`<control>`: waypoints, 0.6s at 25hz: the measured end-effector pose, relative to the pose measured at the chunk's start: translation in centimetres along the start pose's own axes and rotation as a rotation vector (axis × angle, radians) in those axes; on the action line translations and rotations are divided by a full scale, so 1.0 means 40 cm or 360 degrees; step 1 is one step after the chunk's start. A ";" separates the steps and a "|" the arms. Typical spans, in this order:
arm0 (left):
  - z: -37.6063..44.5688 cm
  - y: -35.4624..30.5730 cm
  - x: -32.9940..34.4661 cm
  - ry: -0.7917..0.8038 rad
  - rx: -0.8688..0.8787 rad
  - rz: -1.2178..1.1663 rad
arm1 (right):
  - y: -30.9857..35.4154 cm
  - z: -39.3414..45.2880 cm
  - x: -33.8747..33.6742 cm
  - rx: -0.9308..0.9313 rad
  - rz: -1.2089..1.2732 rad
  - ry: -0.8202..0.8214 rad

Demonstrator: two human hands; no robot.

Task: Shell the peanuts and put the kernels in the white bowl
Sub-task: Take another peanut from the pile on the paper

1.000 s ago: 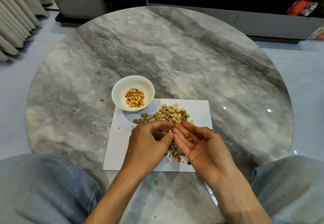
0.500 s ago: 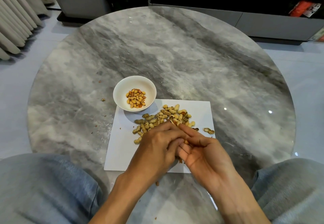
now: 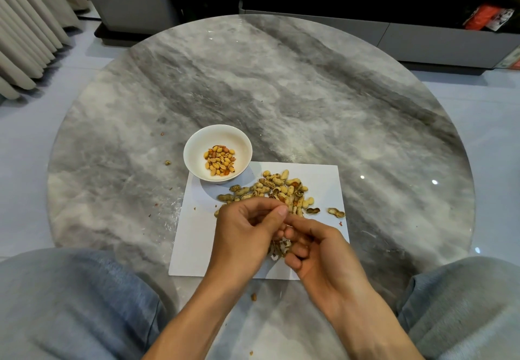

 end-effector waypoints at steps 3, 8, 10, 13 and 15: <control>0.009 0.004 0.000 -0.0016 -0.0509 -0.0590 | 0.011 -0.010 -0.003 -0.0305 -0.0329 -0.0131; 0.008 -0.009 0.001 0.0018 -0.0859 -0.1181 | 0.021 -0.025 0.003 -0.0566 -0.0587 -0.0201; 0.003 -0.015 0.001 0.0033 -0.0914 -0.1297 | 0.022 -0.026 0.000 -0.0734 -0.0746 -0.0181; 0.002 -0.017 -0.003 0.0092 -0.0931 -0.1345 | 0.008 -0.025 0.002 -0.1055 -0.1161 -0.0075; 0.002 -0.020 -0.003 0.0141 -0.0928 -0.1322 | -0.010 -0.013 0.008 -0.1266 -0.1542 -0.0094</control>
Point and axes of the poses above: each hand's wrist, its own z-axis towards the middle knuckle, its own x-axis out of the palm, y = z × x, the point moved 1 cm from there along z, towards the middle knuckle, and after that the axes turned 1 degree about -x, right-handed, at the moved point
